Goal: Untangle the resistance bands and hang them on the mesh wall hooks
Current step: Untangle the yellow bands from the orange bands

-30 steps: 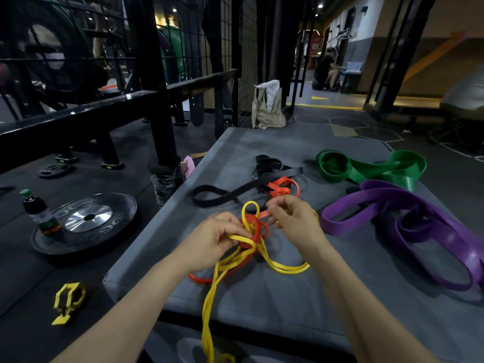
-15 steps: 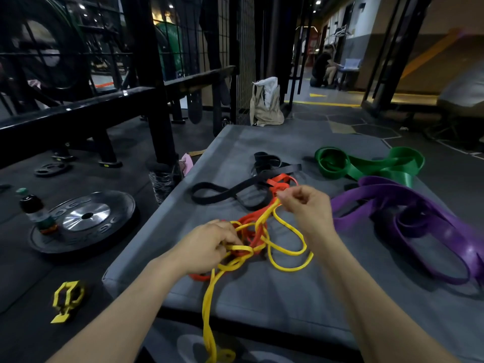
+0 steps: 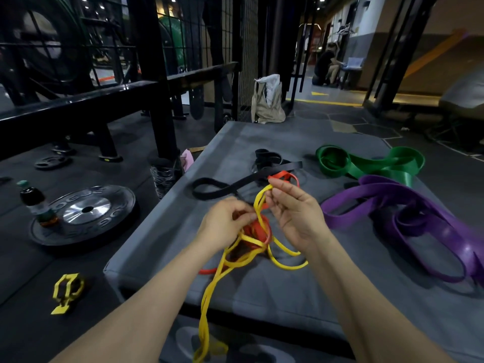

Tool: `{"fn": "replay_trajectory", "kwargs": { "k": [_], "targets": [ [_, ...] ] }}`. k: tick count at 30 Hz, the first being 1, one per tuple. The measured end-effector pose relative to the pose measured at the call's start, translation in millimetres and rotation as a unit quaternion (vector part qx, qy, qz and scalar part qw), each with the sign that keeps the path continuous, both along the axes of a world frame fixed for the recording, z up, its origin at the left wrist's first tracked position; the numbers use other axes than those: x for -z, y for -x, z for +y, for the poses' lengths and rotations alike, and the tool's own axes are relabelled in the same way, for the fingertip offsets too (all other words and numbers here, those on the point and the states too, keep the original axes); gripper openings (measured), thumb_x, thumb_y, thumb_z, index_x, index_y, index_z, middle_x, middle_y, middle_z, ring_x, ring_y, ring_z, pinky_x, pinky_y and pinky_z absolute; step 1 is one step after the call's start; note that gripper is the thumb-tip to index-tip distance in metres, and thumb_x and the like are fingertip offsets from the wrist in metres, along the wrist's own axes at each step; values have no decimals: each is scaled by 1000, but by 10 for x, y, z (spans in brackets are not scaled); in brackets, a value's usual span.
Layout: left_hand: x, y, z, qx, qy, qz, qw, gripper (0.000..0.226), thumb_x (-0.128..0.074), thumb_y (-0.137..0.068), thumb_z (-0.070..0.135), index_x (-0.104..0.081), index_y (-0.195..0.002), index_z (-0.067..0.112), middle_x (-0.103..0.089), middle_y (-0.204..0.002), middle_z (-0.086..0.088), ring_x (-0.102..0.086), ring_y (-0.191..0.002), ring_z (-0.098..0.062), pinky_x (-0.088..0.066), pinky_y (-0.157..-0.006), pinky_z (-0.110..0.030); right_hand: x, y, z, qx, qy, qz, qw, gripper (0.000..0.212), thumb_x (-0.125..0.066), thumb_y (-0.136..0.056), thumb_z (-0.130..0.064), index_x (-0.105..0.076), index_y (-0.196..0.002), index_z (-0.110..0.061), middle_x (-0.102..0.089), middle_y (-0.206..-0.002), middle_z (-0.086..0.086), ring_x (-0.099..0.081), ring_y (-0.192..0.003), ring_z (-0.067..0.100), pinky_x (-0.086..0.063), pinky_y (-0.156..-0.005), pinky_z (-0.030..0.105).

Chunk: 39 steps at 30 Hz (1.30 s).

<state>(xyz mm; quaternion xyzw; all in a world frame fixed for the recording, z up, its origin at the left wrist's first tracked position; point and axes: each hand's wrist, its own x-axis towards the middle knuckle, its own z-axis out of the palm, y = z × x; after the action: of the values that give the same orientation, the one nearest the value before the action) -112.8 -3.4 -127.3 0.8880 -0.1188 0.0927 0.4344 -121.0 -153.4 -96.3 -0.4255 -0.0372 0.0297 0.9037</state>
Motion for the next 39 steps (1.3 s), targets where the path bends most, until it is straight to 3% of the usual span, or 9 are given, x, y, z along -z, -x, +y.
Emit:
{"fn": "replay_trajectory", "kwargs": {
  "k": [12,17,19,23,26,29,32,36,39],
  "targets": [
    [-131,134,-14,163,175,154,959,19,-61,-82,2,-69,-91,17,-72,-89,-9,-67,-82,-13,-53,-80,-24,78,8,-21,-21,86,-34,995,20,-45,-87,15,-59,-90,0,-71,-73,5,-69,-69,10,-55,-61,17],
    [-177,102,-18,71,258,65,961,14,-59,-88,3,-66,-83,14,-66,-63,12,-58,-60,3,-46,-63,-16,139,6,-37,-15,357,-84,930,26,-47,-82,21,-57,-81,-4,-59,-70,4,-57,-51,-2,-45,-52,11],
    [-243,79,-1,39,389,73,918,14,-56,-90,6,-66,-83,13,-67,-64,8,-60,-63,-4,-48,-65,-20,170,30,-30,-73,454,-105,882,19,-50,-83,18,-60,-87,2,-59,-68,-3,-55,-51,-6,-43,-54,9],
    [-361,39,97,18,652,105,751,15,-51,-93,12,-64,-87,7,-67,-65,3,-65,-62,-3,-53,-62,-12,215,27,-98,-65,588,-155,792,11,-61,-87,-6,-64,-82,4,-56,-64,0,-49,-56,2,-43,-60,21],
    [-287,43,33,49,541,124,831,17,-48,-95,18,-61,-95,8,-69,-81,-3,-66,-80,-12,-53,-75,-19,178,5,-124,19,591,-168,789,27,-62,-89,-17,-61,-77,8,-51,-64,19,-45,-60,16,-41,-61,33],
    [-122,65,-50,125,263,121,949,23,-56,-92,23,-61,-111,10,-67,-105,-12,-61,-97,-23,-48,-88,-32,12,27,-60,35,372,-121,920,18,-58,-90,-10,-64,-75,-5,-53,-68,14,-50,-63,20,-47,-64,36],
    [-33,83,-103,146,65,95,983,16,-62,-89,21,-66,-101,12,-70,-92,-9,-64,-84,-15,-52,-86,-41,-140,-20,-98,97,180,-81,975,16,-55,-91,-9,-65,-79,-9,-65,-67,1,-62,-63,11,-54,-60,23],
    [-174,86,-99,64,217,64,972,13,-59,-90,10,-66,-82,18,-64,-73,-2,-57,-64,-10,-51,-64,-25,-59,-68,-210,111,130,-35,985,18,-51,-93,-11,-64,-81,-7,-66,-68,0,-63,-67,7,-56,-68,20],
    [-322,99,-69,42,395,90,913,11,-57,-89,8,-67,-83,11,-65,-68,2,-61,-60,-6,-52,-57,-15,98,4,-193,-11,372,-92,924,10,-57,-90,-10,-66,-85,-11,-62,-75,5,-56,-68,8,-49,-70,25]
  ]
}}
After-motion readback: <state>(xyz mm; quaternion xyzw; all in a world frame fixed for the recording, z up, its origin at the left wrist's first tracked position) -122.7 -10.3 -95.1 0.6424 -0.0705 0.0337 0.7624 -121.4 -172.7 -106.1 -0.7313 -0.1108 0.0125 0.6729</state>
